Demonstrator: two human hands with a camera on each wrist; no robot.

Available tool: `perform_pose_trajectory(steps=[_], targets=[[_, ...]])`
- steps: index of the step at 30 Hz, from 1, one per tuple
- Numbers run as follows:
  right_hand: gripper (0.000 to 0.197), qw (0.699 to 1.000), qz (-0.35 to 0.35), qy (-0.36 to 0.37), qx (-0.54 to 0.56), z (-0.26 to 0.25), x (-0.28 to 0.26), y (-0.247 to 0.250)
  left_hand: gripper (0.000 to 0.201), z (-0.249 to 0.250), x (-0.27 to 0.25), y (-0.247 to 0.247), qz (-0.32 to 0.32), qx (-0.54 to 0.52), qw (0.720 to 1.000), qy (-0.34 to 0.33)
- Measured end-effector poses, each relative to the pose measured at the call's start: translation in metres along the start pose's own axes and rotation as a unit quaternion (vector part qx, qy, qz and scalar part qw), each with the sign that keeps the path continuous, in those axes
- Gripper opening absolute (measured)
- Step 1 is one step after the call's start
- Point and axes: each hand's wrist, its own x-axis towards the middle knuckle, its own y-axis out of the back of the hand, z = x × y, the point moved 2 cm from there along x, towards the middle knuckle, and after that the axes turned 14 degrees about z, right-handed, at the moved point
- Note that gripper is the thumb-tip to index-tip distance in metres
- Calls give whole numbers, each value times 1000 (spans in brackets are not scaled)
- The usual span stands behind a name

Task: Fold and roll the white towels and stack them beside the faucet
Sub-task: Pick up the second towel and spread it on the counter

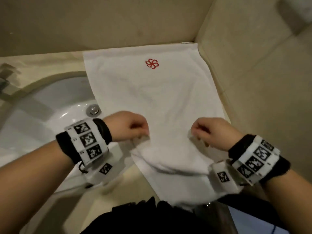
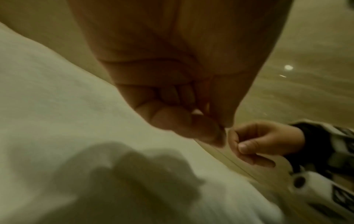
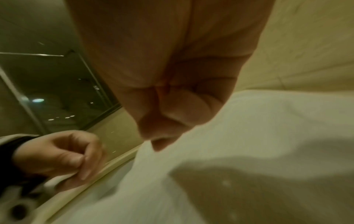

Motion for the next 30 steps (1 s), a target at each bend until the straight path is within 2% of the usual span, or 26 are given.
perform_pose_trajectory(steps=[3,5,8,9,12,14,15,17,20,21,24,26,30], targets=[[12,994,-87,59,-9,-9,-53,-26,15,26,-31,-46,-113,53,991,-43],[21,990,-106,87,-17,-10,-83,-49,27,34,-50,-76,-134,95,985,-60],[50,991,-80,83,-66,-13,-114,-86,49,35,-68,-106,-71,188,974,-107],[53,990,-59,86,-90,-17,-119,-97,53,34,-72,-111,-42,216,968,-117],[42,983,-11,111,-148,-28,-128,-113,48,43,-81,-122,31,264,956,-126],[34,980,-18,114,-160,-30,-125,-114,35,48,-81,-126,85,266,948,-149],[33,981,-26,113,-156,-29,-124,-112,31,50,-81,-128,91,277,945,-147],[29,989,-31,101,-100,-28,-120,-100,32,47,-77,-130,82,298,942,-129],[15,994,32,85,61,-27,-114,-63,29,42,-69,-120,107,262,954,-96],[12,991,50,89,89,-25,-112,-48,27,43,-66,-113,121,232,963,-66],[12,991,94,69,72,-13,-105,-6,22,51,-55,-81,154,136,979,16],[21,989,138,27,45,-8,-102,11,22,67,-48,-56,182,113,977,-4],[62,979,191,-13,67,-42,-93,4,27,114,-32,-23,209,92,968,-100]])
